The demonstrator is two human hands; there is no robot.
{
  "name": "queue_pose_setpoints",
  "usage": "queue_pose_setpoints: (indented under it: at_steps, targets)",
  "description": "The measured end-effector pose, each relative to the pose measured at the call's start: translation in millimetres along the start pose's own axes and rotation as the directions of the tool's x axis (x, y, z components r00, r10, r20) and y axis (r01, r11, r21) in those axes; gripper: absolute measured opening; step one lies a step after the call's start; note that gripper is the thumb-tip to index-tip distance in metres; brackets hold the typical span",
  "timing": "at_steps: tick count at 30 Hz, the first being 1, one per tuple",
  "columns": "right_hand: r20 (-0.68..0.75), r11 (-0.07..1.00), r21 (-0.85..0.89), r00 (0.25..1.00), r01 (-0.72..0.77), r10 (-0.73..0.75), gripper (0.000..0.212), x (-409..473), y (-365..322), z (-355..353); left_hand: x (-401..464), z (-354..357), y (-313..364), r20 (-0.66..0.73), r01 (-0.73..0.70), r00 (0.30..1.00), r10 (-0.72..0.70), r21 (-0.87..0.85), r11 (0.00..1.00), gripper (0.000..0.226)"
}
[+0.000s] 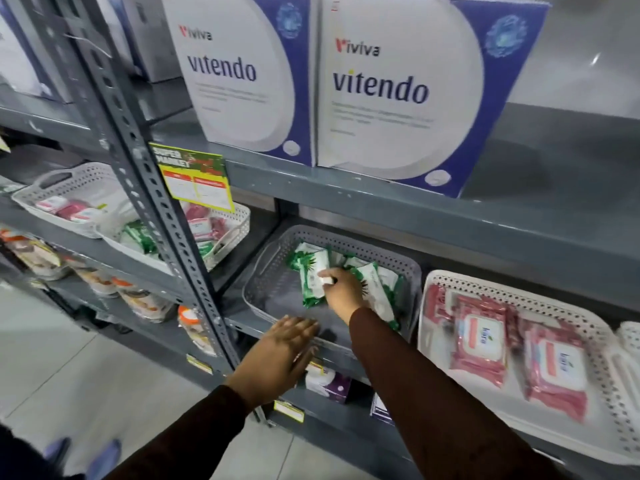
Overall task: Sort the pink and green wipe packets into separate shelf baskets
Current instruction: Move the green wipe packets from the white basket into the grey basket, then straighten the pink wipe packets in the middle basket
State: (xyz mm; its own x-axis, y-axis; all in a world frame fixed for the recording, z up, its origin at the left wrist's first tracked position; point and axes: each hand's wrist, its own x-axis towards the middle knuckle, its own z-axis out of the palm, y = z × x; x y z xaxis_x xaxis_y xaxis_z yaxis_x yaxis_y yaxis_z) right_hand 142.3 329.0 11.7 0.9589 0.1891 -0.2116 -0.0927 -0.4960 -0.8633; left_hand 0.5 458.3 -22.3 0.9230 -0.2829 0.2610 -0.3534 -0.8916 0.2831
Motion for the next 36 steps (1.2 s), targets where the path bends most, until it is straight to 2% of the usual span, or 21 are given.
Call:
queue_pose_setpoints:
  at_steps: [2,3,7,9,12,14,17,18,20,21,23,26,28,29,32,34,36]
  targets:
    - [0.062,0.972,-0.232,0.998,0.046,-0.033,0.055,-2,-2,9,0,0,-1,0.007,-0.004,1.0,0.004,-0.005,1.0,0.048]
    - [0.094,0.955,-0.291,0.995,0.054,-0.028,0.059,-3,-4,11,0,0,-2,0.002,-0.001,1.0,0.001,-0.007,1.0,0.046]
    - [0.12,0.926,-0.369,0.992,0.085,-0.043,0.059,-14,-10,-1,10,2,-1,-0.073,0.017,0.997,-0.016,0.02,1.0,0.037]
    - [0.04,0.945,-0.309,0.995,0.102,-0.094,0.054,-31,-4,-28,21,0,6,-0.101,0.05,0.994,-0.051,-0.008,0.999,0.045]
    - [-0.179,0.965,-0.23,0.97,0.123,-0.166,0.041,-67,24,-88,45,-1,35,-0.076,0.052,0.995,-0.061,-0.124,0.991,0.047]
    - [-0.341,0.985,-0.162,0.933,0.063,-0.115,0.031,-93,51,-138,68,5,69,-0.051,-0.004,0.999,-0.004,-0.162,0.987,0.039]
    - [-0.516,0.966,-0.237,0.856,-0.106,-0.033,0.02,-115,107,-206,108,26,120,-0.053,-0.164,0.986,0.158,-0.138,0.977,0.017]
    - [-0.562,0.949,-0.259,0.827,-0.178,0.001,0.022,-112,133,-225,122,36,137,-0.047,-0.235,0.972,0.231,-0.103,0.967,0.024]
    - [-0.603,0.911,-0.245,0.788,-0.331,0.124,0.047,-88,202,-254,151,59,164,0.051,-0.375,0.926,0.374,0.005,0.927,0.054]
    - [-0.611,0.892,-0.227,0.771,-0.391,0.182,0.061,-76,229,-263,163,66,177,0.111,-0.442,0.895,0.432,0.09,0.892,0.063]
    - [-0.587,0.861,-0.249,0.776,-0.444,0.23,0.075,-82,219,-270,184,75,198,0.208,-0.53,0.848,0.488,0.292,0.796,0.071]
    - [-0.557,0.811,-0.395,0.814,-0.432,0.162,0.063,-110,180,-274,208,76,217,0.354,-0.606,0.795,0.492,0.458,0.65,0.072]
    - [-0.546,0.806,-0.43,0.828,-0.406,0.126,0.058,-115,179,-277,215,73,223,0.401,-0.639,0.769,0.498,0.48,0.601,0.066]
    - [-0.531,0.805,-0.443,0.839,-0.394,0.118,0.055,-116,181,-277,215,73,221,0.411,-0.632,0.775,0.481,0.47,0.616,0.064]
    - [-0.41,0.81,-0.476,0.901,-0.344,0.142,0.052,-119,189,-277,205,76,212,0.435,-0.554,0.812,0.39,0.363,0.749,0.06]
    - [-0.341,0.823,-0.475,0.927,-0.312,0.154,0.058,-125,189,-281,194,84,209,0.459,-0.513,0.811,0.363,0.259,0.818,0.064]
    - [-0.316,0.835,-0.466,0.937,-0.291,0.15,0.064,-129,189,-288,182,91,205,0.441,-0.437,0.844,0.306,0.233,0.869,0.065]
